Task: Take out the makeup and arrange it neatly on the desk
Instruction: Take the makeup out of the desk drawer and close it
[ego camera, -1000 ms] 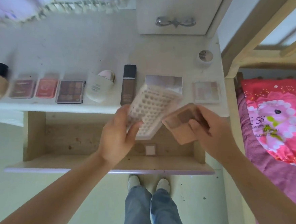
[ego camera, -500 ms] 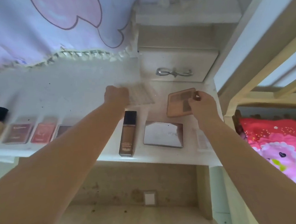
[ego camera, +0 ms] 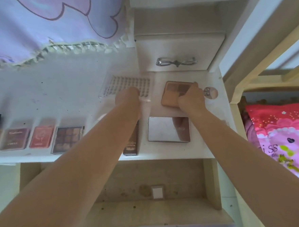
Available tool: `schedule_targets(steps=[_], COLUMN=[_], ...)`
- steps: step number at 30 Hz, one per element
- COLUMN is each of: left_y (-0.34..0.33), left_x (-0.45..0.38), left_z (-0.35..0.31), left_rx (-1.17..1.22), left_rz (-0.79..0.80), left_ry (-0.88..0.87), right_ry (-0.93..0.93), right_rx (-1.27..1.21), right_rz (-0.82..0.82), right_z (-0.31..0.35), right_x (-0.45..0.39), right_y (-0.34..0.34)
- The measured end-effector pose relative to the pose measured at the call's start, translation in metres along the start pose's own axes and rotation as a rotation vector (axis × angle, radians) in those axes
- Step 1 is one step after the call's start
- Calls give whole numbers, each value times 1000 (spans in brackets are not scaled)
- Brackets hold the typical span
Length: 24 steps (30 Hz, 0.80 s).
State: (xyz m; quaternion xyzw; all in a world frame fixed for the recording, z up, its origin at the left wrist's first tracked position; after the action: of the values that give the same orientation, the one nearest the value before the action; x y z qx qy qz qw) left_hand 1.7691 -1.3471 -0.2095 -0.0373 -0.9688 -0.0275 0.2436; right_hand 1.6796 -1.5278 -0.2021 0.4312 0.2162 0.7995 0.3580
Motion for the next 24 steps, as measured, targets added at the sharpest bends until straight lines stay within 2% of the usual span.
schedule_targets(steps=[4,6,8,9,11,13,15,16,19,24], left_y=[6,8,9,12,25,41,60,71,99,120], left_x=[19,28,31,32,55,93,123,135,156,145], left_z=[-10,-17,-20,-20,-19,2,41,61,104,152], left_rx=[-44,-48,-134,-246,-582,-765,-853,-893,-950,-1205], left_rz=[31,59,138,177,221,264,348,372,405,470], left_ry=[-19,-75,-215,-368,-775,-1156,-1372,-1431,-1413,-1091], right_ry=[48,168,347,461,715,888,863,799,586,442], right_rx=[74,82,4,-52,-61,206,591,707,807,913], right_rz=[-33,-94,-178,-187,-59,177,394,457,484,381], right_z=[4,8,6,1,-17,-55,-108,-133,-167,-189], right_x=[9,21,48,69,118,153,158,151,129,107], right_y=[-2,4,12,10,-15,-71,-130,-150,-177,-192])
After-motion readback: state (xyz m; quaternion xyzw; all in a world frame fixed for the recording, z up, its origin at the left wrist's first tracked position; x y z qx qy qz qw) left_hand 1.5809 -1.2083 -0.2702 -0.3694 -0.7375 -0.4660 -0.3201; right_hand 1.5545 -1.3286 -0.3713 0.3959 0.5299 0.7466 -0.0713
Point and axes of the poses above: each hand's wrist, its own x-axis away from the middle knuckle, its own y-axis out of the back of the hand, z = x × y, the point moved 10 cm from there along -x, towards the middle knuckle, and after that the axes turned 14 degrees about -y, right-handed, at the moved point
